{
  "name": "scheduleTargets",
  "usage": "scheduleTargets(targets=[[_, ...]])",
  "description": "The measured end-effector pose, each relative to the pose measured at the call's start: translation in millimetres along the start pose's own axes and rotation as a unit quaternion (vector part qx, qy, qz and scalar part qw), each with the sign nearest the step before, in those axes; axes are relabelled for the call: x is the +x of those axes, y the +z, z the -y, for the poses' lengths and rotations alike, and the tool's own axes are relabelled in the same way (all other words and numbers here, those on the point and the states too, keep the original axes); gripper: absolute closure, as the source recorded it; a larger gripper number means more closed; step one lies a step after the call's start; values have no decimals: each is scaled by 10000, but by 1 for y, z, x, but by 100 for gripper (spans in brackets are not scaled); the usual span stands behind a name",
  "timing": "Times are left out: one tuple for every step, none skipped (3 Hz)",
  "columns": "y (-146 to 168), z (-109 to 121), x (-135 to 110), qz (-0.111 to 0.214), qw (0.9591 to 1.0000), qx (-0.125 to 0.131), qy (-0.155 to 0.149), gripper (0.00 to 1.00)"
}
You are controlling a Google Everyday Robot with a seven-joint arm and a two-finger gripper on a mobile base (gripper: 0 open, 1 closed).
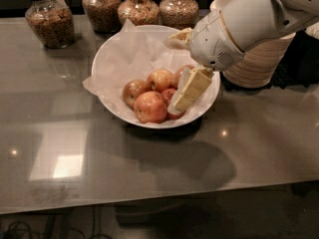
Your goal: Pick apple from white bowl
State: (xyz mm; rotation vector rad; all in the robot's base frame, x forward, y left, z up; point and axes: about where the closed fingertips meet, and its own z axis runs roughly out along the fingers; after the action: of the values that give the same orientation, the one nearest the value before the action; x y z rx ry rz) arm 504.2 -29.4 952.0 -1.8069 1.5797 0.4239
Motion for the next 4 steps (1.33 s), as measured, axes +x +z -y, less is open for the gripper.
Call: scheduleTargets(targets=[[17, -9, 0, 62, 9994, -330, -10, 12], [35, -15, 7, 115, 9980, -617, 64, 22], [36, -14, 9, 105, 9981, -609, 78, 22], [29, -3, 21, -9, 9990, -432, 145, 25]])
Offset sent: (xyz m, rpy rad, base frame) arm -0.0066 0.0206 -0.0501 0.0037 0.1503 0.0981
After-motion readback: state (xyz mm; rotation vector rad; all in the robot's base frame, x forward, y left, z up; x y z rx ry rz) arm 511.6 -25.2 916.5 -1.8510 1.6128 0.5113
